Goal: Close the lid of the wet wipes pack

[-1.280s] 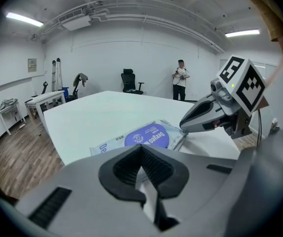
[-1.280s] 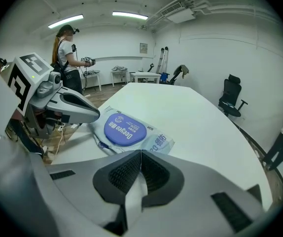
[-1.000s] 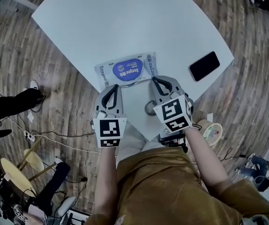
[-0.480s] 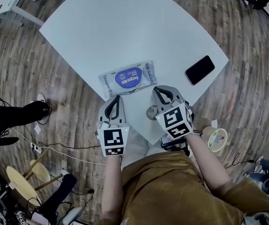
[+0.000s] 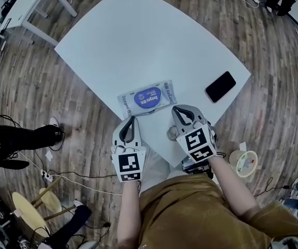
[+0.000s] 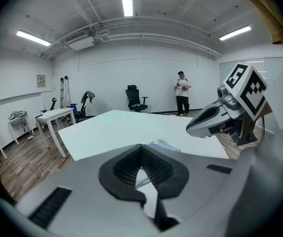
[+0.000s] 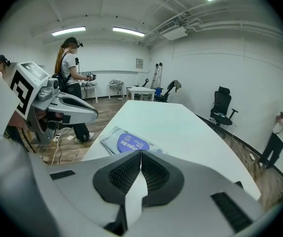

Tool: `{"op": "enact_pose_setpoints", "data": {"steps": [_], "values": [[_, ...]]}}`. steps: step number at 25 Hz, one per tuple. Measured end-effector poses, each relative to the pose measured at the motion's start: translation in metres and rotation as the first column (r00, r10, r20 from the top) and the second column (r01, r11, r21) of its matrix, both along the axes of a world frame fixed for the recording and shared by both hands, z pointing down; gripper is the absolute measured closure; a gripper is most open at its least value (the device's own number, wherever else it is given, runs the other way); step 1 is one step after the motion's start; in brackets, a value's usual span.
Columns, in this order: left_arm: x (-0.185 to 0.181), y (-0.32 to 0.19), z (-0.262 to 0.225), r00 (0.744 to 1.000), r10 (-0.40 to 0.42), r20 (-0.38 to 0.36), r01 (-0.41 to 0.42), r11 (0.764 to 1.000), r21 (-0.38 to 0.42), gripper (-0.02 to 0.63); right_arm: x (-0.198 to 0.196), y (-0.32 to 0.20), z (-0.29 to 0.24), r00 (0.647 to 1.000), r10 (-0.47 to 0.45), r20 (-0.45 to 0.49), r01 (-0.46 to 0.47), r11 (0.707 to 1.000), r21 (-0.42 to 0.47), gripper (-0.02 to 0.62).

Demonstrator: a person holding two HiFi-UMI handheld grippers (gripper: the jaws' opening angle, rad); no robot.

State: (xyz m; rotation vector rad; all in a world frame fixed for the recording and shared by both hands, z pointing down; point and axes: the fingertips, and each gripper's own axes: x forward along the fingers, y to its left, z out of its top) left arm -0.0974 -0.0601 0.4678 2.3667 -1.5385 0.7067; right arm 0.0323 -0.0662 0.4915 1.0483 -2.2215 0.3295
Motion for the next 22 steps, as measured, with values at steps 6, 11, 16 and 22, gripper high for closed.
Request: {"op": "enact_pose_setpoints", "data": {"steps": [6,11,16,22], "values": [[-0.003,0.001,-0.017,1.000,0.006,-0.014,-0.005,0.999,0.035,0.609,0.001,0.003,-0.022,0.999,0.020,0.039,-0.023,0.998,0.058,0.586],[-0.003,0.001,-0.036,0.999,0.006,-0.037,-0.003,0.997,0.081,0.609,0.000,0.005,-0.051,0.992,0.040,0.116,-0.055,0.990,0.133,0.586],[-0.002,0.001,-0.057,0.995,-0.007,-0.102,0.020,0.992,0.127,0.609,0.009,0.002,-0.089,0.975,0.084,0.205,-0.127,0.970,0.209,0.586],[-0.004,-0.003,-0.071,0.993,-0.013,-0.119,0.033,0.986,0.161,0.609,0.017,-0.001,-0.107,0.969,0.095,0.226,-0.152,0.956,0.250,0.586]]}}
